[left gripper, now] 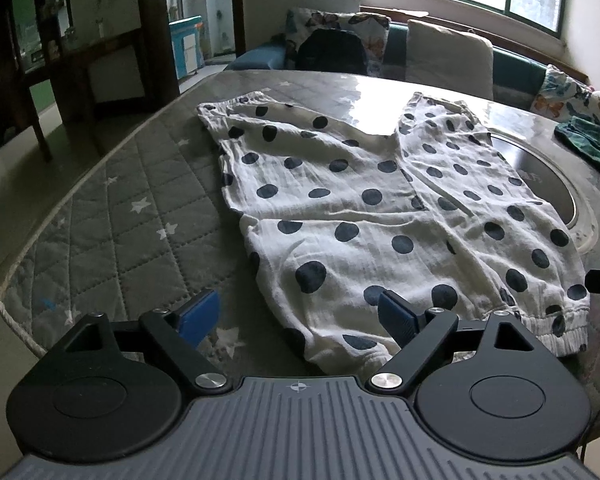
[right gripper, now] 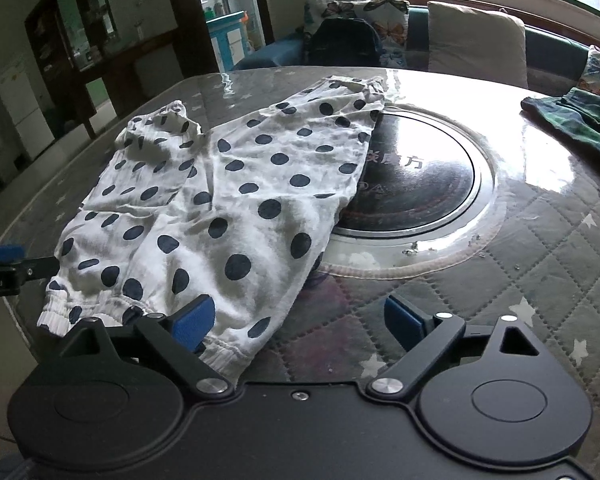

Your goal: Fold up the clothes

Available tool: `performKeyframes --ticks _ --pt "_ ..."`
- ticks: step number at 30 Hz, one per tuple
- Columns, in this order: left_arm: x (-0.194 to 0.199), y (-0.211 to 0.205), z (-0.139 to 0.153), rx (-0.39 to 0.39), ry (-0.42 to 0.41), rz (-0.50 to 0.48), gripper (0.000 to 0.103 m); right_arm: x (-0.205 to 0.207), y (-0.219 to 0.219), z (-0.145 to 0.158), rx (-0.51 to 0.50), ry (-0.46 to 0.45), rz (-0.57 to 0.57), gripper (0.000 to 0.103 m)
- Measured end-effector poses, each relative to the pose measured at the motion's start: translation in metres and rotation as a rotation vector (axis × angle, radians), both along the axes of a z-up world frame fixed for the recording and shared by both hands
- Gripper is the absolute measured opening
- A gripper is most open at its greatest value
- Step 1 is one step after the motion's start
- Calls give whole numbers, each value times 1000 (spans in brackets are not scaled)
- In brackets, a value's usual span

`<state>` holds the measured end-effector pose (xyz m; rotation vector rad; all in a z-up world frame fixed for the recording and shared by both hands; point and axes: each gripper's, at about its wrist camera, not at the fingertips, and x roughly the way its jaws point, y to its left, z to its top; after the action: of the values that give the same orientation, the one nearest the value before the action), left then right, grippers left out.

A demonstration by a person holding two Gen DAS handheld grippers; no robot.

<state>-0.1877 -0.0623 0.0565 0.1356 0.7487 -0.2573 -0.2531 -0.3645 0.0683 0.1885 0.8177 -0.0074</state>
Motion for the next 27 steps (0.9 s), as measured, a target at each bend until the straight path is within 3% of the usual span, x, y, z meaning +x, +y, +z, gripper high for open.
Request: performKeyframes --ticks 16,27 --pt "9 2 5 27 -16 12 87 3 1 -1 13 -3 13 94" --pt "17 0 1 43 -11 26 87 4 -12 -6 31 0 -41 94"
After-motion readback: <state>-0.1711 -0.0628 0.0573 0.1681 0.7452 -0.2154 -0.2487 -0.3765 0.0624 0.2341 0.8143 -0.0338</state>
